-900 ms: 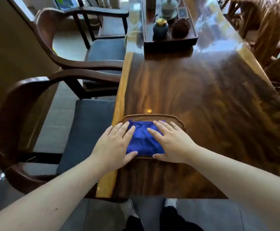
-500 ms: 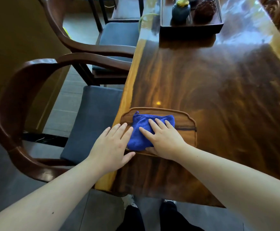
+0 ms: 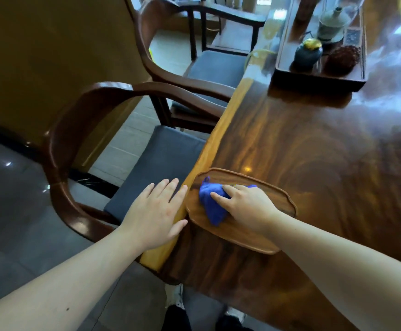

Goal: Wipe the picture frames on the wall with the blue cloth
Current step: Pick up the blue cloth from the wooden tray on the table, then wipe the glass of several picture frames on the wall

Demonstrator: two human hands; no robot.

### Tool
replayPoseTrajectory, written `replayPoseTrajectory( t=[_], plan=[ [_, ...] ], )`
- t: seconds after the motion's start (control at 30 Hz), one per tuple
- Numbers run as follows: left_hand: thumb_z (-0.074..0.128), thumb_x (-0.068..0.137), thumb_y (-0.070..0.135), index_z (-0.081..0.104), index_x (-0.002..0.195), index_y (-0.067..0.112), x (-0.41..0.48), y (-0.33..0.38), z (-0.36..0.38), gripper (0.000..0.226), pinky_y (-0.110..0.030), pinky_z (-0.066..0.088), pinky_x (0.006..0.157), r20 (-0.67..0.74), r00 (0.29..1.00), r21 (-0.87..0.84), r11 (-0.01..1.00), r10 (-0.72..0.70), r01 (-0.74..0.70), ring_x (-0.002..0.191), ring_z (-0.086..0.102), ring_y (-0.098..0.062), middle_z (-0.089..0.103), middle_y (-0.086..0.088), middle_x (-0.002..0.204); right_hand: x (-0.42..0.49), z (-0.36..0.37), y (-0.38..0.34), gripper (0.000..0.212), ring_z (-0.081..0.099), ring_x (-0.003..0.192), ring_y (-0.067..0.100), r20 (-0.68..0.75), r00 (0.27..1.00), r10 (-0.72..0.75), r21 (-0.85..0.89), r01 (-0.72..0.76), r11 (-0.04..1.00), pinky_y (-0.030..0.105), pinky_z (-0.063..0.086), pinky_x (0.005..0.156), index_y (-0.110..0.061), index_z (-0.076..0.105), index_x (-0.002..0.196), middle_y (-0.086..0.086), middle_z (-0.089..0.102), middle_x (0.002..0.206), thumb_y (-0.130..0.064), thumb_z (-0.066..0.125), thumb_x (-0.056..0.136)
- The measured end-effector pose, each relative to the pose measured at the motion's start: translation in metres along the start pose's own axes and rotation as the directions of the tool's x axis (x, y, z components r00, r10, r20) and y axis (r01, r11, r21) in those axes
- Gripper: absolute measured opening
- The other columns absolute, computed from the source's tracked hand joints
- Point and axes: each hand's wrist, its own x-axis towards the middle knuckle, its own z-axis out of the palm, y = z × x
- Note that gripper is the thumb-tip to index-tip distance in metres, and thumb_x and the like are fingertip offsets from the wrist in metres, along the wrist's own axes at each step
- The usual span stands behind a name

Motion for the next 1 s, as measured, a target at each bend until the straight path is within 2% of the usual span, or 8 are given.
replayPoseTrajectory(
  t=[0.2, 0.27, 0.37, 0.5, 0.67, 0.77, 0.93, 1.0],
  plan=[
    [0.033, 0.091, 0.063, 0.010, 0.153, 0.017, -0.035, -0.029, -0.024, 0.080, -0.044, 0.021, 0.120, -0.080, 0.991, 0.006, 0.994, -0.109, 0.110, 0.148, 0.018, -0.027, 0.020, -0.012, 0.161, 0.024, -0.062, -0.019, 0.057, 0.053, 0.108, 0.036, -0.138, 0.980, -0.140, -0.075, 0.131, 0.989, 0.043, 0.051, 0.069, -0.019, 0.028, 0.145, 0.017, 0.049, 0.130, -0.011, 0.045, 0.091],
    [0.035, 0.091, 0.062, 0.012, 0.153, 0.016, -0.050, -0.046, -0.037, 0.081, -0.044, 0.022, 0.119, -0.107, 0.984, 0.016, 0.989, -0.142, 0.145, 0.147, 0.020, -0.028, 0.021, -0.013, 0.161, 0.036, -0.088, -0.033, 0.058, 0.055, 0.109, 0.036, -0.181, 0.968, -0.176, -0.111, 0.158, 0.981, 0.042, 0.051, 0.070, -0.020, 0.031, 0.145, 0.018, 0.049, 0.133, -0.012, 0.048, 0.091],
    [0.041, 0.090, 0.061, 0.020, 0.152, 0.013, -0.080, -0.080, -0.055, 0.080, -0.046, 0.026, 0.118, -0.155, 0.966, 0.027, 0.977, -0.207, 0.213, 0.145, 0.026, -0.029, 0.028, -0.014, 0.158, 0.057, -0.131, -0.063, 0.065, 0.059, 0.101, 0.037, -0.245, 0.940, -0.238, -0.154, 0.204, 0.967, 0.039, 0.052, 0.059, -0.019, 0.040, 0.141, 0.019, 0.054, 0.127, -0.006, 0.059, 0.081],
    [0.050, 0.087, 0.060, 0.035, 0.147, 0.012, -0.130, -0.136, -0.075, 0.078, -0.048, 0.038, 0.111, -0.224, 0.934, 0.036, 0.955, -0.279, 0.294, 0.138, 0.040, -0.032, 0.042, -0.015, 0.151, 0.095, -0.185, -0.114, 0.070, 0.056, 0.106, 0.036, -0.317, 0.893, -0.320, -0.255, 0.245, 0.935, 0.038, 0.048, 0.058, -0.021, 0.031, 0.145, 0.017, 0.049, 0.132, -0.007, 0.061, 0.083],
    [0.039, 0.090, 0.062, 0.018, 0.152, 0.017, -0.197, -0.216, -0.084, 0.079, -0.049, 0.024, 0.118, -0.279, 0.892, 0.025, 0.926, -0.356, 0.377, 0.146, 0.024, -0.030, 0.027, -0.012, 0.159, 0.138, -0.252, -0.192, 0.077, 0.065, 0.088, 0.034, -0.367, 0.859, -0.358, -0.333, 0.239, 0.912, 0.033, 0.047, 0.049, -0.018, 0.051, 0.133, 0.017, 0.063, 0.116, -0.007, 0.081, 0.063],
    [0.036, 0.090, 0.063, 0.016, 0.152, 0.018, -0.237, -0.270, -0.094, 0.079, -0.049, 0.023, 0.118, -0.316, 0.860, 0.033, 0.901, -0.401, 0.432, 0.147, 0.022, -0.030, 0.025, -0.012, 0.160, 0.170, -0.286, -0.245, 0.074, 0.068, 0.081, 0.033, -0.419, 0.820, -0.389, -0.383, 0.228, 0.895, 0.031, 0.047, 0.043, -0.017, 0.060, 0.125, 0.017, 0.067, 0.109, -0.009, 0.086, 0.056],
    [0.034, 0.090, 0.062, 0.016, 0.152, 0.017, -0.276, -0.338, -0.108, 0.079, -0.050, 0.024, 0.117, -0.345, 0.836, 0.072, 0.876, -0.426, 0.477, 0.145, 0.024, -0.032, 0.027, -0.014, 0.159, 0.227, -0.319, -0.293, 0.073, 0.060, 0.104, 0.030, -0.503, 0.771, -0.391, -0.351, 0.232, 0.907, 0.039, 0.055, 0.062, -0.025, 0.040, 0.140, 0.012, 0.056, 0.129, -0.018, 0.074, 0.077],
    [0.039, 0.089, 0.061, 0.023, 0.150, 0.016, -0.285, -0.357, -0.116, 0.078, -0.051, 0.030, 0.115, -0.344, 0.830, 0.085, 0.865, -0.440, 0.494, 0.143, 0.031, -0.033, 0.034, -0.015, 0.155, 0.245, -0.328, -0.305, 0.073, 0.059, 0.107, 0.030, -0.525, 0.756, -0.392, -0.348, 0.230, 0.909, 0.040, 0.056, 0.062, -0.025, 0.038, 0.141, 0.012, 0.055, 0.131, -0.017, 0.073, 0.078]
  ],
)
